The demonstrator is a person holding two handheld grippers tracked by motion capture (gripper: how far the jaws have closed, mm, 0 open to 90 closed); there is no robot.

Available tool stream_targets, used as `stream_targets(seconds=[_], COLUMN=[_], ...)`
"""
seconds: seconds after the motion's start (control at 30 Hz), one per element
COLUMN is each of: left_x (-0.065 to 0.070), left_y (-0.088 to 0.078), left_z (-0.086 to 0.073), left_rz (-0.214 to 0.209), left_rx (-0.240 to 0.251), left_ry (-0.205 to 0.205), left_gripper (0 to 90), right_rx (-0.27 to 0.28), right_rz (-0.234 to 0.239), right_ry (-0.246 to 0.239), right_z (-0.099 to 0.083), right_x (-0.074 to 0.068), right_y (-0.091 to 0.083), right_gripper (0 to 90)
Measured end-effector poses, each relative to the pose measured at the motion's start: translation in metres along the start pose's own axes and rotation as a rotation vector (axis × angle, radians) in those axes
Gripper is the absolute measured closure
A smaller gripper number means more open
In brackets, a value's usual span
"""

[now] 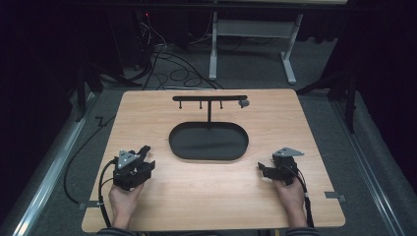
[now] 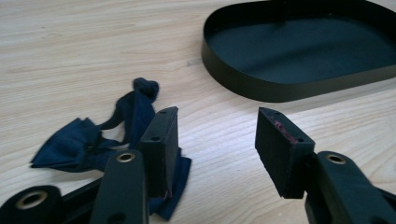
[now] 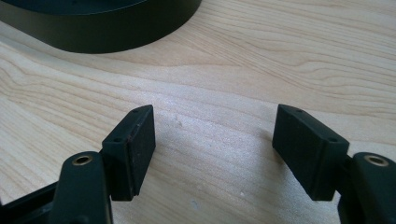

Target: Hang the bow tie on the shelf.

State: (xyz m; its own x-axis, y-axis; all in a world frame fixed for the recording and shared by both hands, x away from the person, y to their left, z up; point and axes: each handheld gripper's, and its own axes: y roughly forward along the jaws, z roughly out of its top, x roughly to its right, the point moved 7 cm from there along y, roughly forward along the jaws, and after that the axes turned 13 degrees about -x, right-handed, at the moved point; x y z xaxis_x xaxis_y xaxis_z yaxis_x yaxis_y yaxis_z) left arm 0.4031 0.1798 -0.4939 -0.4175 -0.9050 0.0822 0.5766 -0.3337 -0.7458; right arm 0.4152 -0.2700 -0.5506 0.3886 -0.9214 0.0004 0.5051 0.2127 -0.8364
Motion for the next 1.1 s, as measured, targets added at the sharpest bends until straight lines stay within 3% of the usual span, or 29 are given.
stream_targets(seconds=[0.43, 0.87, 1.1], left_x=[-0.036, -0.065, -0.068], left_y=[-0.005, 0.016, 0.028], left_z=[0.006, 0.01, 0.011], left_rz=[0.053, 0.089, 0.091], left_rx=[0.021, -0.055, -0.075], left_ry=[-0.058, -0.085, -0.085], left_gripper=[56.3, 58.7, 60.2], right_rx=[0.0, -0.001, 0.0], right_rz=[0.001, -0.002, -0.002], right_ry=[0.0, -0.001, -0.001], right_z=[0.0, 0.0, 0.0], right_x=[0.0, 0.0, 0.0], right_y=[0.0, 0.0, 0.0], right_gripper=[31.3, 31.4, 31.4])
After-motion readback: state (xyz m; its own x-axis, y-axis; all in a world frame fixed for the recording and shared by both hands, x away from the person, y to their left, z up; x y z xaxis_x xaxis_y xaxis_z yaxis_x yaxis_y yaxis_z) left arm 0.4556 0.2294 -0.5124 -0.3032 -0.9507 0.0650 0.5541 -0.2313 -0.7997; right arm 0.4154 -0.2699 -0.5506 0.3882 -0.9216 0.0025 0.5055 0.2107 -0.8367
